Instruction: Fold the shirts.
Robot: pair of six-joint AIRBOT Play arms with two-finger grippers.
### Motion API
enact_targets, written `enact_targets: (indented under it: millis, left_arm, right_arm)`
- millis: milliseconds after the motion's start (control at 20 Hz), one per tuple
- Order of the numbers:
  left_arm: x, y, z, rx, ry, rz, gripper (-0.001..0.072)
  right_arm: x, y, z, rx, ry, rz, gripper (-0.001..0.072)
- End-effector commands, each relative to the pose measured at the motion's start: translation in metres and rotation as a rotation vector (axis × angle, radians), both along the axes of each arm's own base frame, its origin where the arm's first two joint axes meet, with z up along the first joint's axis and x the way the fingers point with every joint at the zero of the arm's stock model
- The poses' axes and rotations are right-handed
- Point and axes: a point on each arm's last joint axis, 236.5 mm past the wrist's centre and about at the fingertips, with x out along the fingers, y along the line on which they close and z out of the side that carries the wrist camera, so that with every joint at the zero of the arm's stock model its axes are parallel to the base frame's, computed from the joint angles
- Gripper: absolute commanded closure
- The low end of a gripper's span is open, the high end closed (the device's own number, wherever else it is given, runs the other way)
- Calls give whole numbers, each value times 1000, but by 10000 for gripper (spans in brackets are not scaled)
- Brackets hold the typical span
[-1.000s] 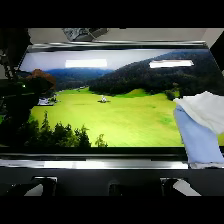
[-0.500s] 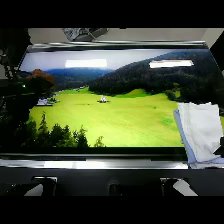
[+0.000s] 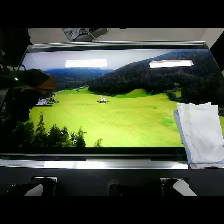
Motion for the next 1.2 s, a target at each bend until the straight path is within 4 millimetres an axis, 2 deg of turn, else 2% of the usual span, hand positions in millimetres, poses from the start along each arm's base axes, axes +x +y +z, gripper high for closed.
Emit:
enact_targets:
  millis: [0,50,100,150,200,250,300,350,400,450,550,650,1150]
  left_arm:
    - [13,41,61,196,-127,146,682]
    - [18,61,70,278,-140,240,681]
    - [22,75,72,351,-137,306,680]
    - [23,78,61,388,-105,324,679]
    - [20,72,36,386,-13,307,669]
    - [8,65,2,380,118,278,563]
    - [-15,59,-44,383,305,238,301]
    - [-42,56,-86,394,473,202,165]
    - [-69,53,-123,400,599,169,166]
    - [-87,49,-148,392,650,142,167]
    - [-107,42,-177,345,642,152,177]
    - [-113,43,-188,323,624,183,176]
    - [-114,43,-191,325,634,181,176]
  right_arm:
    - [105,-21,152,-423,-390,187,106]
    - [140,4,187,-489,-490,276,106]
    - [172,46,204,-500,-564,386,106]
    - [194,91,201,-460,-586,491,106]
    - [205,141,176,-371,-529,605,105]
    - [206,178,142,-285,-427,698,100]
    - [196,210,98,-177,-285,772,99]
    - [181,233,57,-75,-151,825,107]
    - [163,251,19,13,-36,861,111]
    - [148,265,-10,81,31,882,118]
    - [132,282,-44,182,72,880,118]
    - [129,283,-58,196,84,852,116]
    - [131,281,-58,183,77,851,116]
